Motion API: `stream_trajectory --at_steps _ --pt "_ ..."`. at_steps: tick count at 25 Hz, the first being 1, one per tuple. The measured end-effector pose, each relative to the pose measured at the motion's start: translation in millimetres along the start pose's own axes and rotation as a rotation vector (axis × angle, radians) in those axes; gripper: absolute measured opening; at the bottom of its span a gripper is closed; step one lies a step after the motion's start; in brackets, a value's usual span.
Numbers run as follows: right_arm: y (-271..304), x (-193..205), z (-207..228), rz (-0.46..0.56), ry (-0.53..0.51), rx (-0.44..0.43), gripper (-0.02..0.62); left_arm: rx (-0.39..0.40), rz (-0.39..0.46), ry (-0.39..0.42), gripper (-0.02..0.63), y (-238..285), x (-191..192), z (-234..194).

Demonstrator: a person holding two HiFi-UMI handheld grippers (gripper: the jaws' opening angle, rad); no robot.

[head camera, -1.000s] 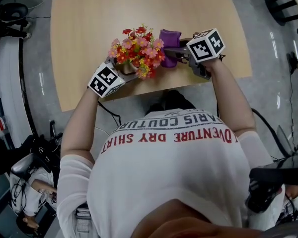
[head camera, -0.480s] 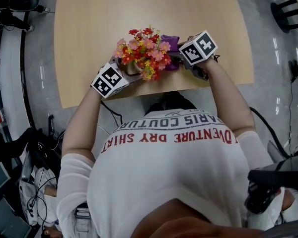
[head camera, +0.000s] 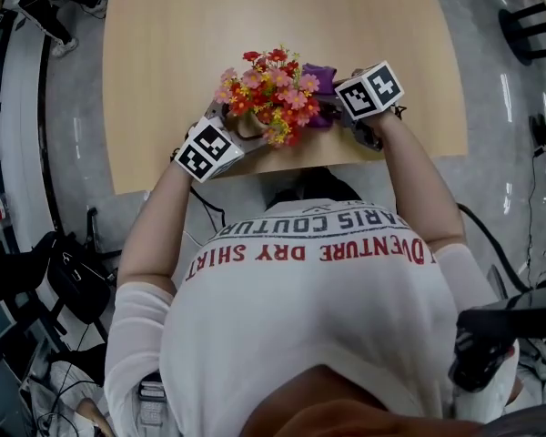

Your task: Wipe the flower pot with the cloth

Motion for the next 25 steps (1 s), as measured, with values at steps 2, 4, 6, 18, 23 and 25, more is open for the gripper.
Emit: stream_trajectory --at_steps 2,4,6,18,23,25 --pt "-1.3 0.9 1.5 0.020 0.017 0.002 0.063 -0.044 0.027 -0.041 0.413 -4.1 -1.5 2.1" --pt "-3.3 2.6 3.5 0.037 0.027 0.005 0.063 -0.119 0.065 -0.105 0.413 -8.1 -1.2 4.1" --pt "-6.1 4.7 5.1 0.053 0.030 0.012 0.063 -0.203 0.097 -0.170 0.422 -9.2 1.4 9.0" --pt "-18.1 17.8 9.2 0.138 0.062 0.021 0.063 -0.537 0.151 -0.448 0.423 23.6 5.0 44.4" --pt "-20.7 21.8 6.7 0.166 0.071 0.013 0.063 -0.564 0.141 -0.467 0.423 22.3 5.9 47.5" --pt "-20.7 20.4 6.0 0.168 0.074 0.009 0.063 -0.558 0.133 -0.463 0.423 18.6 5.5 43.9"
Point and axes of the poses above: the fingertips, and each gripper's own axes: y forward along the fingers, z to its right, x out of its underside, the point moved 8 cm from there along -y, backward along the fingers, and after that the axes turned 4 degrees about y, right-handed, at the moved point
